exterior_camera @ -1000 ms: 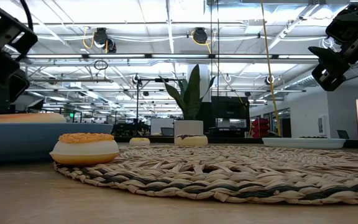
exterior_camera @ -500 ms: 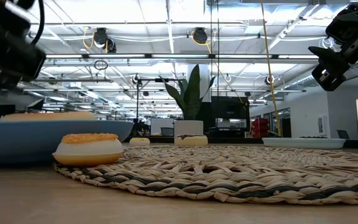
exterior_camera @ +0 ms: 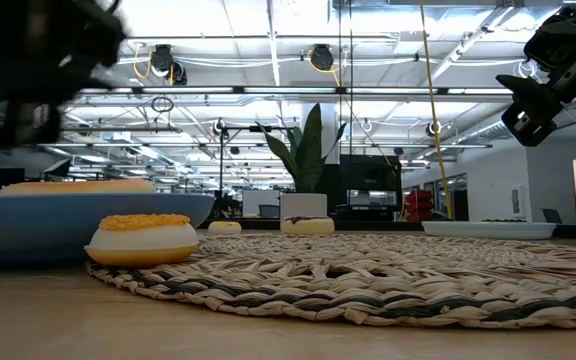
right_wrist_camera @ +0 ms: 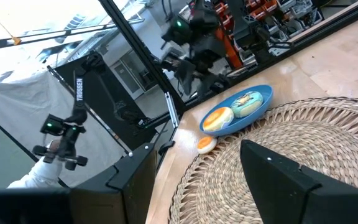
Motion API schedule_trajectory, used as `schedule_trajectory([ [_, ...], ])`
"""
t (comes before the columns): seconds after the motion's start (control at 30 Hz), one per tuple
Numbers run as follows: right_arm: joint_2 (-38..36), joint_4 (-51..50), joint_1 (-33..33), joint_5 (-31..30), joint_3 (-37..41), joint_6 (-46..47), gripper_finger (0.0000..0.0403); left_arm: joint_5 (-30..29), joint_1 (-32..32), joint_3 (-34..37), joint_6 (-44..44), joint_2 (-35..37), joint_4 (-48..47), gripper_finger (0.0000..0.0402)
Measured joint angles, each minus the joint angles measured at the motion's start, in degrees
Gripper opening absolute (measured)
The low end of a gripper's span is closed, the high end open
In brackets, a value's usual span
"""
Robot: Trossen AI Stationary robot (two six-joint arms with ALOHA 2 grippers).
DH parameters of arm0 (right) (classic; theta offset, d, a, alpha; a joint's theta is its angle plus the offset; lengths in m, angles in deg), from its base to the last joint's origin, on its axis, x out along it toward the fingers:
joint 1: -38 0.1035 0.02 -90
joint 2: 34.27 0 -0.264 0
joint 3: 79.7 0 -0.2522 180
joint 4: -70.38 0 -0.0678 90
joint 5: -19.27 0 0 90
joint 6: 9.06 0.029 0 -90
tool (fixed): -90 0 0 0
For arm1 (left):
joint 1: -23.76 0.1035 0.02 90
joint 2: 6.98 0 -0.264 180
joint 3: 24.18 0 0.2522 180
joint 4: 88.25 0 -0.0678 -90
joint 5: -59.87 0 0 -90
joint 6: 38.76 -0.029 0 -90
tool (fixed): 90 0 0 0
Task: Pick & Place donuts
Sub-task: Put the large white donut on the blue plate
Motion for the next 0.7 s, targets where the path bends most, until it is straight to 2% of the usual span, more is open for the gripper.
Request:
schedule_trajectory([
  [0.13, 0.00, 0.00, 0.00, 0.00, 0.01, 0.00, 0.0220, -0.10, 4.92, -10.13, -17.21, -0.12, -10.43, 0.0154],
  [0.23, -0.01, 0.00, 0.02, 0.00, 0.00, 0.00, 0.0219, -3.97, 8.21, -18.00, -22.58, -2.50, -16.99, 0.0154],
  [0.33, 0.00, 0.00, 0.01, -0.01, 0.00, 0.00, 0.0220, -5.53, 10.65, -23.07, -24.47, -6.06, -20.97, 0.0154],
  [0.5, 0.00, 0.04, 0.02, 0.00, 0.00, 0.00, 0.0219, 4.18, 14.39, -27.58, -23.38, -12.28, -32.46, 0.0154],
  [0.6, -0.02, 0.13, 0.01, 0.00, 0.00, 0.00, 0.0219, 5.01, 14.66, -28.86, -20.59, -15.11, -38.45, 0.0154],
  [0.7, 0.02, 0.31, 0.02, 0.07, 0.00, 0.00, 0.0220, 5.52, 14.48, -29.31, -21.78, -18.12, -41.29, 0.0154],
])
